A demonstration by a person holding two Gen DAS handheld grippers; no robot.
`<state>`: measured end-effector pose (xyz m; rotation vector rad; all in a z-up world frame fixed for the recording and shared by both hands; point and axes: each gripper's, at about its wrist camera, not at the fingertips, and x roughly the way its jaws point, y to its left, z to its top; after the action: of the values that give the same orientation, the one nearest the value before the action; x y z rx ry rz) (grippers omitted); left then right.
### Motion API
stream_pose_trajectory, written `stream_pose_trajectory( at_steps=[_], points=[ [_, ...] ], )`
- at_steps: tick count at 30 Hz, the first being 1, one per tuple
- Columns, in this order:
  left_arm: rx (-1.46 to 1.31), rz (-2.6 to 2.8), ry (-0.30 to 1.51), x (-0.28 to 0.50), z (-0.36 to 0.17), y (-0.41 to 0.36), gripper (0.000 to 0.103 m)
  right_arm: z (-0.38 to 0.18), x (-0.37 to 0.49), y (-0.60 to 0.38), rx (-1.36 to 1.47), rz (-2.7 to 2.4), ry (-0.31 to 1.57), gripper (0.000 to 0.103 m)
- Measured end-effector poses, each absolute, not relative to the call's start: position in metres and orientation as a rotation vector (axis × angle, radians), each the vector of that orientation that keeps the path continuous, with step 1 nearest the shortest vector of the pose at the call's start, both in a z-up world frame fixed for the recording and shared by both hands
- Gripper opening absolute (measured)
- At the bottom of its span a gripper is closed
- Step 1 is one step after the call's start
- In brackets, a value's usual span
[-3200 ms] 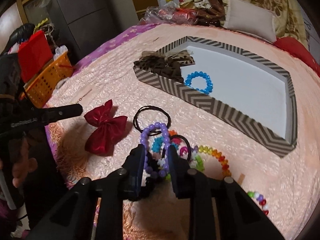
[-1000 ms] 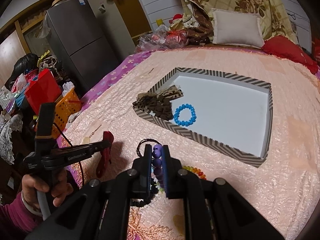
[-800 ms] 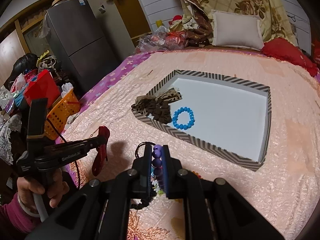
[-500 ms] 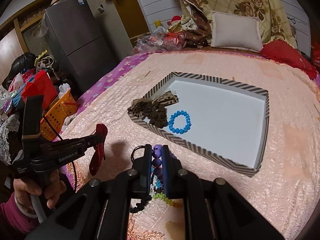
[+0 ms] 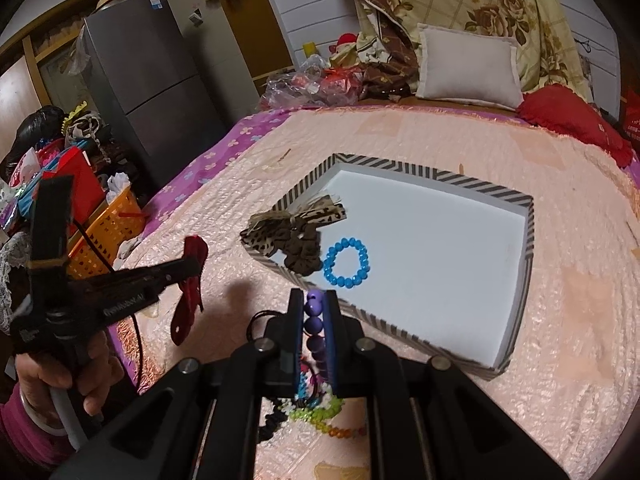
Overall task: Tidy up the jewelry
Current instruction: 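Carry the purple bracelet with the right tool while the left carries the red bow to the box, then release the purple bracelet from the right tool while the left drops the red bow in the box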
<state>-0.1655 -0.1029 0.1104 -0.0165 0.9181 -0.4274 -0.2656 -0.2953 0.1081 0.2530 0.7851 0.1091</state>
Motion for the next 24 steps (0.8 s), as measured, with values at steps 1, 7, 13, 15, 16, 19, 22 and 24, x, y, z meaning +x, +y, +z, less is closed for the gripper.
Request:
stream_pose_trajectory(
  at_steps=[1,7,13,15,16,19,22,24],
  points=[
    [-0.021,-0.431,0.916,-0.161,0.113,-0.105,0.005,0.109,-0.261,-0.297,0.257,0.109,0.786,0.009],
    [-0.045,-0.446,0.924,-0.130,0.119,-0.116,0.005,0.108,-0.231,-0.307,0.262,0.109,0.810,0.009],
    [-0.054,-0.471,0.919,-0.096,0.125,-0.137,0.005,0.101,-0.190,-0.317,0.252,0.096,0.851,0.009],
    [-0.058,-0.472,0.922,-0.083,0.126,-0.146,0.005,0.099,-0.178,-0.318,0.256,0.097,0.859,0.009],
    [-0.061,-0.470,0.924,-0.076,0.125,-0.149,0.005,0.097,-0.171,-0.319,0.259,0.099,0.863,0.009],
    [-0.066,-0.460,0.934,-0.053,0.121,-0.162,0.005,0.092,-0.146,-0.316,0.261,0.111,0.875,0.009],
    [-0.070,-0.454,0.946,-0.031,0.114,-0.174,0.005,0.088,-0.124,-0.317,0.269,0.117,0.881,0.009],
    [-0.064,-0.459,0.949,-0.018,0.108,-0.183,0.005,0.081,-0.108,-0.322,0.293,0.115,0.888,0.009]
  ],
)
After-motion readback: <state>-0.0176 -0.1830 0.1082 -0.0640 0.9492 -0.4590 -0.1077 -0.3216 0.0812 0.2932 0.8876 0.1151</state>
